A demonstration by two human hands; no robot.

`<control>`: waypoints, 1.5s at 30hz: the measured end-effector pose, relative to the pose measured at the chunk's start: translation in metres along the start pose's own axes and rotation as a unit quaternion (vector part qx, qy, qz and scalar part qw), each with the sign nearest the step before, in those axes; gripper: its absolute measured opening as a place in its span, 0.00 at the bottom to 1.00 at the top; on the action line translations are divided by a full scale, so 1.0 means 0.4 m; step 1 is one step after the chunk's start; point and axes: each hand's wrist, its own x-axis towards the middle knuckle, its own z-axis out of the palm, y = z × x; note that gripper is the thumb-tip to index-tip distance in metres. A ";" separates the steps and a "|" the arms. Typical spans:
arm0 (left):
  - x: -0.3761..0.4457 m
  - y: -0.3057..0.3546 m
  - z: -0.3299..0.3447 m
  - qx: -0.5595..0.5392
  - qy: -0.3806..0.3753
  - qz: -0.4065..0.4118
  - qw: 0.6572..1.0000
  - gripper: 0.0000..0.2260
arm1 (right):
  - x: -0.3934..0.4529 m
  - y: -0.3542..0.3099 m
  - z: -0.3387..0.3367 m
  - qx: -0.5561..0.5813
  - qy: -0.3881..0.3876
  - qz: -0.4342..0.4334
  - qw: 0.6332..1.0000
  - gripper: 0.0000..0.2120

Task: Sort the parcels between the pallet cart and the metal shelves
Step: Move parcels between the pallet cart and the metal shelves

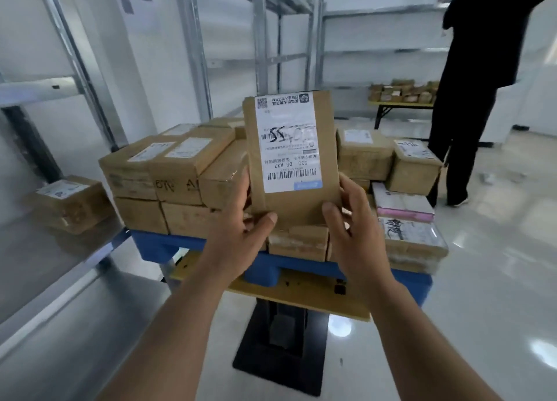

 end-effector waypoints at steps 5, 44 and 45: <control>0.105 0.050 0.115 0.000 -0.061 0.036 0.997 0.32 | 0.046 0.051 -0.117 -0.009 0.060 0.030 0.998 0.27; 0.379 -0.067 0.321 0.444 -0.223 0.062 0.865 0.23 | 0.180 0.325 -0.165 -0.127 -0.016 0.232 0.964 0.24; 0.377 -0.065 0.321 0.442 -0.222 0.062 0.867 0.22 | 0.181 0.323 -0.167 -0.132 -0.020 0.232 0.964 0.24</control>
